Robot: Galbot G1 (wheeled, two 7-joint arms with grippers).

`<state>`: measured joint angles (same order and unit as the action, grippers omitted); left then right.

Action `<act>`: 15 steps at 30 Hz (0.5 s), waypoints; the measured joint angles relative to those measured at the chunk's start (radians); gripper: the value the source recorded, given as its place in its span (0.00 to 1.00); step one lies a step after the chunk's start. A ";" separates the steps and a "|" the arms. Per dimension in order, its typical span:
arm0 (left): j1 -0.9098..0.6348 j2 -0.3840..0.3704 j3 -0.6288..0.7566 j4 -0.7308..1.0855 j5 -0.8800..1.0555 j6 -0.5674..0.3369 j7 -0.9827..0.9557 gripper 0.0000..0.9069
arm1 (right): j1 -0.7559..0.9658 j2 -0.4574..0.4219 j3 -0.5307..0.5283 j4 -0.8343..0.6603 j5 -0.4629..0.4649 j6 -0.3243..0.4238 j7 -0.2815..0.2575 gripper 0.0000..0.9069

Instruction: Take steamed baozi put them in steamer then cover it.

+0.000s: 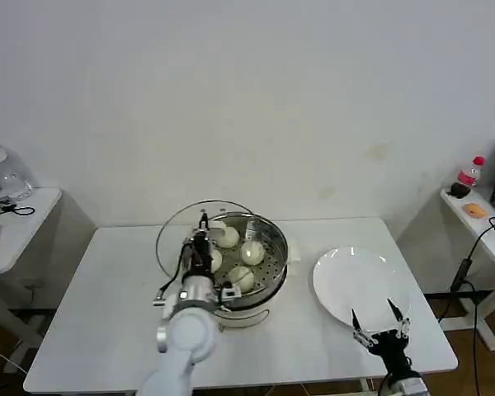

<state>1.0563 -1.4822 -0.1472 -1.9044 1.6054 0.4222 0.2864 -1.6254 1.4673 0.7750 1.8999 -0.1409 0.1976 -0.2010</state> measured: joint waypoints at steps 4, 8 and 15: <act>-0.001 -0.038 0.017 0.021 0.042 0.000 0.009 0.00 | 0.004 0.004 -0.007 -0.006 -0.006 0.001 -0.001 1.00; -0.014 -0.062 0.020 0.043 0.065 -0.001 0.014 0.00 | 0.002 0.008 -0.010 -0.010 -0.011 0.002 -0.001 1.00; -0.021 -0.092 0.033 0.078 0.093 -0.002 0.014 0.00 | 0.000 0.009 -0.014 -0.015 -0.015 0.004 -0.002 1.00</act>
<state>1.0357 -1.5741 -0.1140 -1.8263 1.6979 0.4200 0.3009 -1.6249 1.4768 0.7607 1.8851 -0.1557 0.2015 -0.2027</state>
